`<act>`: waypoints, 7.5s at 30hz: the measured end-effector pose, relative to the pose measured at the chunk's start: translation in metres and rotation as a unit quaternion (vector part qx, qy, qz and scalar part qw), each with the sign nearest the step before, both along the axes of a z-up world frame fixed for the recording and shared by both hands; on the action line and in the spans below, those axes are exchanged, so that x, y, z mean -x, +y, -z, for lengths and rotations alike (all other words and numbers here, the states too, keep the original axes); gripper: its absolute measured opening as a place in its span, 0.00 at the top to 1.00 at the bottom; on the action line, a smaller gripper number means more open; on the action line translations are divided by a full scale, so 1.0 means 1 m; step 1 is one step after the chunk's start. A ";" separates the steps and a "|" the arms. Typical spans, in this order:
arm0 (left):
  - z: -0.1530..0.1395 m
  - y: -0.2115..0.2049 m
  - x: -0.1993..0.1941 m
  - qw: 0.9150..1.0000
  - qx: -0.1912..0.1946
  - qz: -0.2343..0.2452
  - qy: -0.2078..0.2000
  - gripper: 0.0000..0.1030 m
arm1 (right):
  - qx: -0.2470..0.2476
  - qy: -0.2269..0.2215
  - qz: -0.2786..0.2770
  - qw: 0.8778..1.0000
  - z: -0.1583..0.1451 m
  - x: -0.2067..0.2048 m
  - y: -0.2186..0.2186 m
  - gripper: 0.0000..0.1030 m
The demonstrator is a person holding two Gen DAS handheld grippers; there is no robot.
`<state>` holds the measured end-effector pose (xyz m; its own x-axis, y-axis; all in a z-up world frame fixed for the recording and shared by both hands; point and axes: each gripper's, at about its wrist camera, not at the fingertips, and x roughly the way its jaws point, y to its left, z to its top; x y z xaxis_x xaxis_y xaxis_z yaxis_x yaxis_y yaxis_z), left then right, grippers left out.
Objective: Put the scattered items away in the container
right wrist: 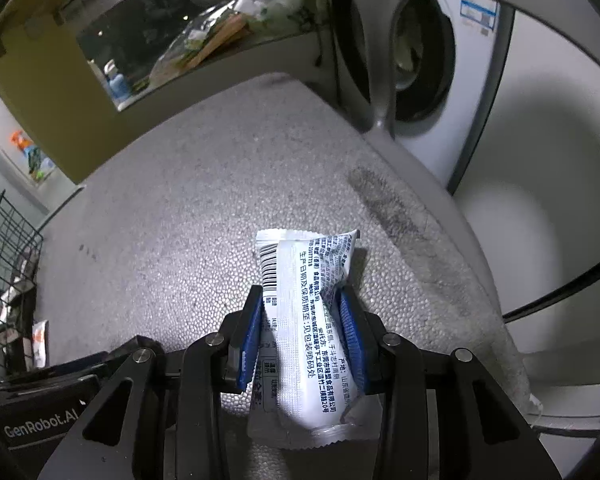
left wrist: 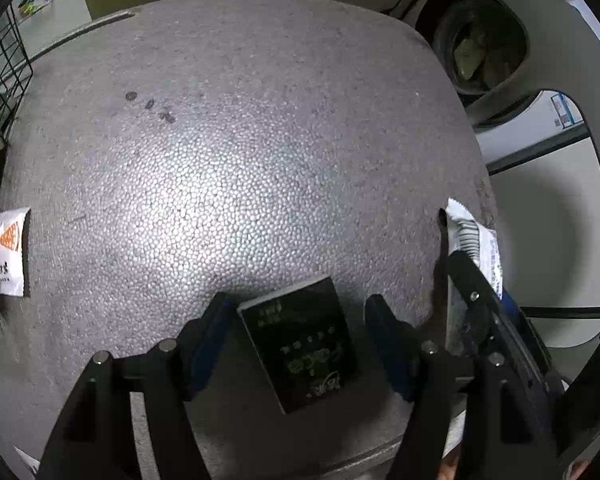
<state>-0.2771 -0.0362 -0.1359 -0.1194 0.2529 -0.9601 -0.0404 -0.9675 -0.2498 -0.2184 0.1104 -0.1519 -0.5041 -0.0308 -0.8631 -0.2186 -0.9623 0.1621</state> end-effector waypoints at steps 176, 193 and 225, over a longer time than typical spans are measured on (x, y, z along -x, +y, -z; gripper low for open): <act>0.008 -0.280 -0.127 0.956 0.056 -0.287 0.024 0.36 | -0.057 0.019 -0.452 0.890 0.001 0.033 -0.336 0.63; -0.002 -0.267 -0.132 0.959 0.048 -0.278 0.036 0.36 | -0.071 -0.009 -0.451 0.890 -0.001 -0.012 -0.294 0.62; -0.010 -0.285 -0.129 0.970 0.057 -0.236 0.030 0.36 | -0.077 0.007 -0.363 0.928 0.005 -0.057 -0.315 0.26</act>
